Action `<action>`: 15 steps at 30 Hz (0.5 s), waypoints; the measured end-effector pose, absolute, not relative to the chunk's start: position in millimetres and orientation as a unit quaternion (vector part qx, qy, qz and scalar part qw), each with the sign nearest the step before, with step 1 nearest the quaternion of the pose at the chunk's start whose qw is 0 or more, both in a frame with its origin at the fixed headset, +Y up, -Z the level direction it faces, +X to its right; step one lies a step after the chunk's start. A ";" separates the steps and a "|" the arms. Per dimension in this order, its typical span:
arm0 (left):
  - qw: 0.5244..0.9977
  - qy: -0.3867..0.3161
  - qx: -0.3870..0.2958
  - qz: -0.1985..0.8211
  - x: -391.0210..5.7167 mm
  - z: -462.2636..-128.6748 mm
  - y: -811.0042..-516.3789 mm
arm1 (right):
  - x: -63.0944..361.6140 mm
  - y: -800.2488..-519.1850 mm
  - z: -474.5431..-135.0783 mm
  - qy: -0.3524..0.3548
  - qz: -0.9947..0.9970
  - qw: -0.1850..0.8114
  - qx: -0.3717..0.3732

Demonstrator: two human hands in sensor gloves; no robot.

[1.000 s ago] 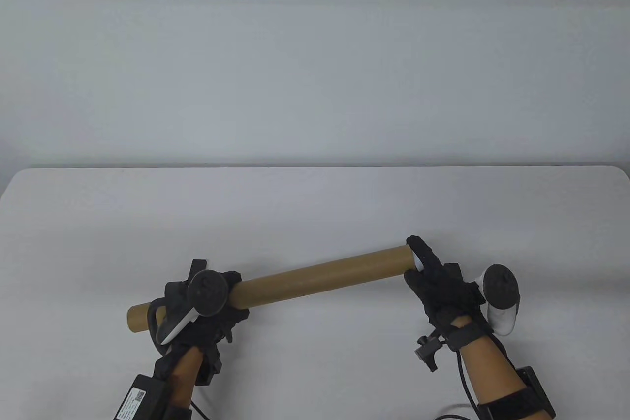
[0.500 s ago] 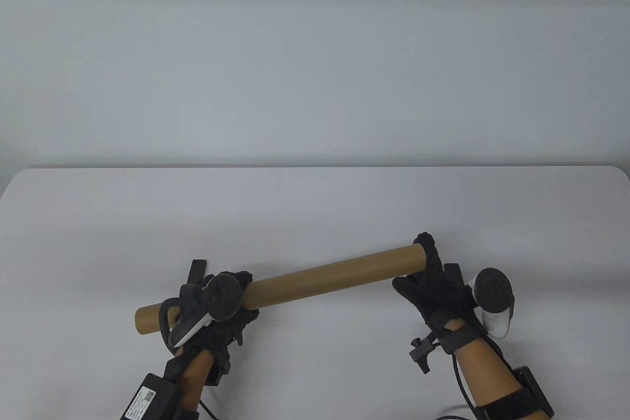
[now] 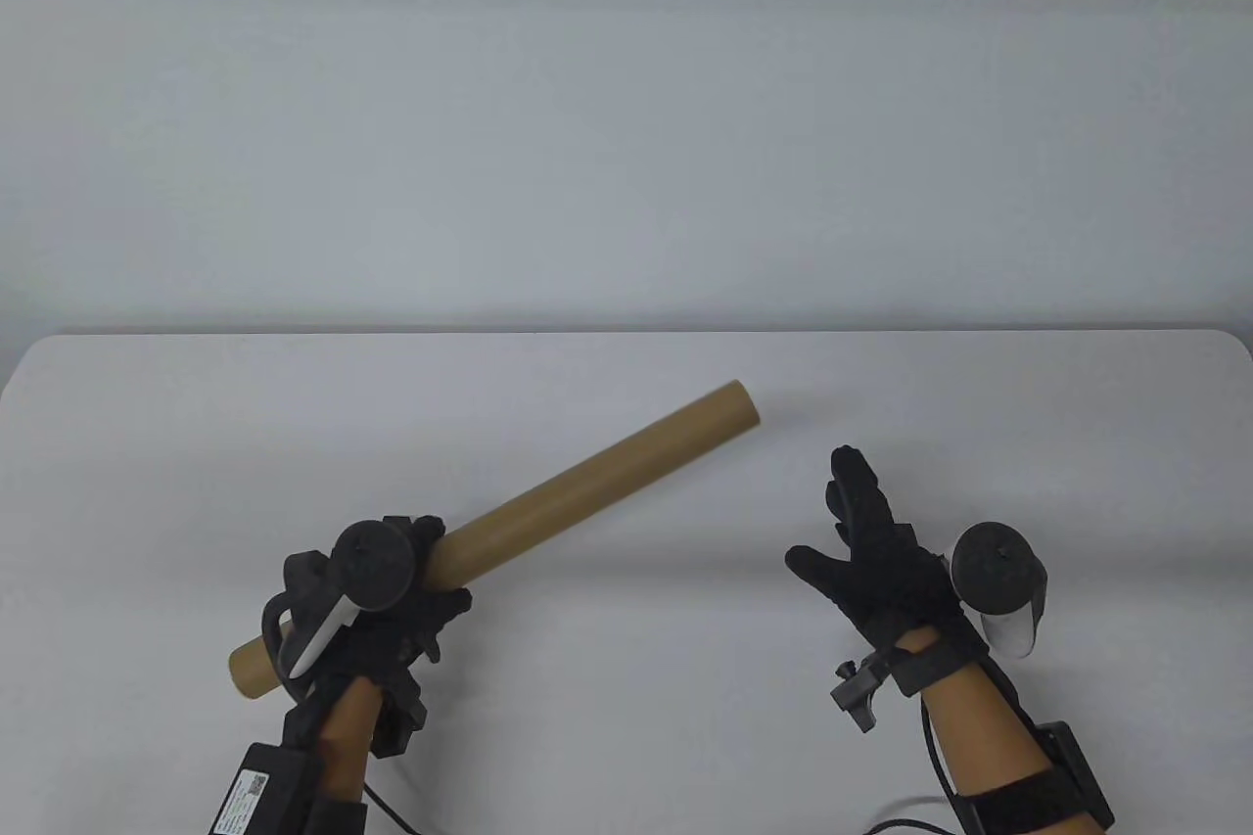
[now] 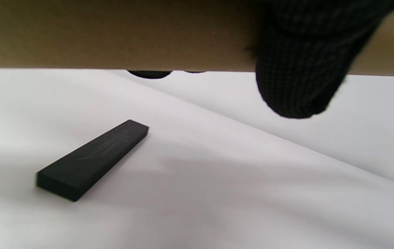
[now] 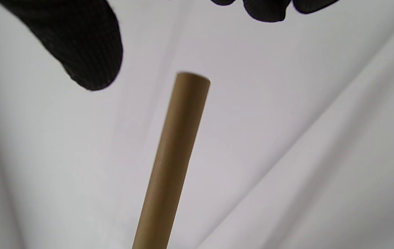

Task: Roll up map and store in mailing tube

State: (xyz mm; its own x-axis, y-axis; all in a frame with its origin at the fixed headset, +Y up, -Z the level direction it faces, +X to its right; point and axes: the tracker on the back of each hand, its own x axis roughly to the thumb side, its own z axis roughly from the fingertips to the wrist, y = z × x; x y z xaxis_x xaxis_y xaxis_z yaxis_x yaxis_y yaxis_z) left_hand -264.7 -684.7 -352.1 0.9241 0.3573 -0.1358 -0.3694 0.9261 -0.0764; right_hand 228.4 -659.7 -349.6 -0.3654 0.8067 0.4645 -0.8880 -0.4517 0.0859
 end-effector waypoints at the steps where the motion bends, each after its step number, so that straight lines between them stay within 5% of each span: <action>1: 0.977 0.070 -0.051 0.194 -270.0 -353.1 -685.2 | 228.0 -656.6 -346.9 -0.099 0.822 0.510 0.233; 8: 0.949 0.173 -0.085 0.249 -309.1 -362.3 -690.3 | 221.7 -655.1 -327.8 -0.140 0.816 0.481 0.289; 15: 0.916 0.279 -0.128 0.260 -340.1 -378.1 -708.9 | 222.2 -669.2 -327.2 -0.104 0.810 0.490 0.305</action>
State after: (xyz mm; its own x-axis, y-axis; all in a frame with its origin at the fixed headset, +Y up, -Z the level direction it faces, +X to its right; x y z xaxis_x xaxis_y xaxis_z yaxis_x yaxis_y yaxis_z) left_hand -340.1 -708.9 -378.1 0.7090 0.4040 -0.5781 -0.5469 0.8324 -0.0891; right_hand 222.2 -669.2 -327.2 -0.3336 0.7303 0.5961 -0.8573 -0.4980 0.1304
